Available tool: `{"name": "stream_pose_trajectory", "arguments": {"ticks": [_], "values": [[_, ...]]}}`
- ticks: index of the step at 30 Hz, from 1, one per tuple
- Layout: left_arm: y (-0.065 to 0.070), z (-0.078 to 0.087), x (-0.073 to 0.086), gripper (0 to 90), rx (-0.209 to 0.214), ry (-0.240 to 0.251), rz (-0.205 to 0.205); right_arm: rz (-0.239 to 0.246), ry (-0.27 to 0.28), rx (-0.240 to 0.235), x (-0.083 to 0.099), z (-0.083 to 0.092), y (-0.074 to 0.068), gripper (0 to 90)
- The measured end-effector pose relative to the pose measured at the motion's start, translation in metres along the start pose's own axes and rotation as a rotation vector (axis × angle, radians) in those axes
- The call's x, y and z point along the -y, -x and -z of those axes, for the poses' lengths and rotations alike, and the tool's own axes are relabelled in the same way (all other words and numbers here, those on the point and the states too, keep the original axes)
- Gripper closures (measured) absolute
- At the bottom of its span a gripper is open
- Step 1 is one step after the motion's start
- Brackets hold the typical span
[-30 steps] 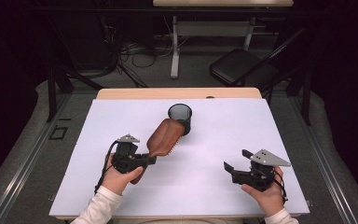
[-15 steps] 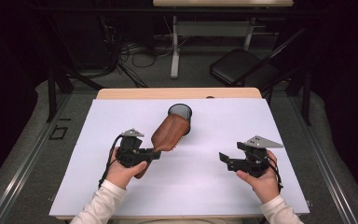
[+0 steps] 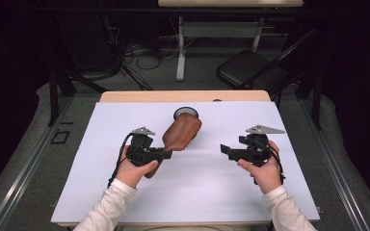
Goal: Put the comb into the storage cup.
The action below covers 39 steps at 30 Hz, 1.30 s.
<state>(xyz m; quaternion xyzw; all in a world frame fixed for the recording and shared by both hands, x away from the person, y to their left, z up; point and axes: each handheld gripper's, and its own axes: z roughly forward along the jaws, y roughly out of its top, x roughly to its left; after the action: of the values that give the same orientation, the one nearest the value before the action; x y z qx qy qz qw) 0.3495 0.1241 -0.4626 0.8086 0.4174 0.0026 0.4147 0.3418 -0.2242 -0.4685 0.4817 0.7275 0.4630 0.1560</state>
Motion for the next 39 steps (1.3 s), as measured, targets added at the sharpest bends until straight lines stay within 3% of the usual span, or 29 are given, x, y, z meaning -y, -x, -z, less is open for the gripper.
{"name": "stream_pose_trajectory", "arguments": {"ticks": [22,33,39], "values": [[-0.002,-0.014,-0.006,72.6,0.011,0.019,-0.006,-0.110,-0.008,-0.046,-0.029,-0.024,0.005,14.8],[0.001,-0.017,-0.003,72.6,0.024,0.033,-0.014,-0.169,-0.012,-0.125,-0.028,-0.029,0.003,14.9],[0.005,-0.020,-0.001,72.6,0.030,0.032,-0.024,-0.250,-0.021,-0.203,-0.026,-0.032,0.005,15.0]]}}
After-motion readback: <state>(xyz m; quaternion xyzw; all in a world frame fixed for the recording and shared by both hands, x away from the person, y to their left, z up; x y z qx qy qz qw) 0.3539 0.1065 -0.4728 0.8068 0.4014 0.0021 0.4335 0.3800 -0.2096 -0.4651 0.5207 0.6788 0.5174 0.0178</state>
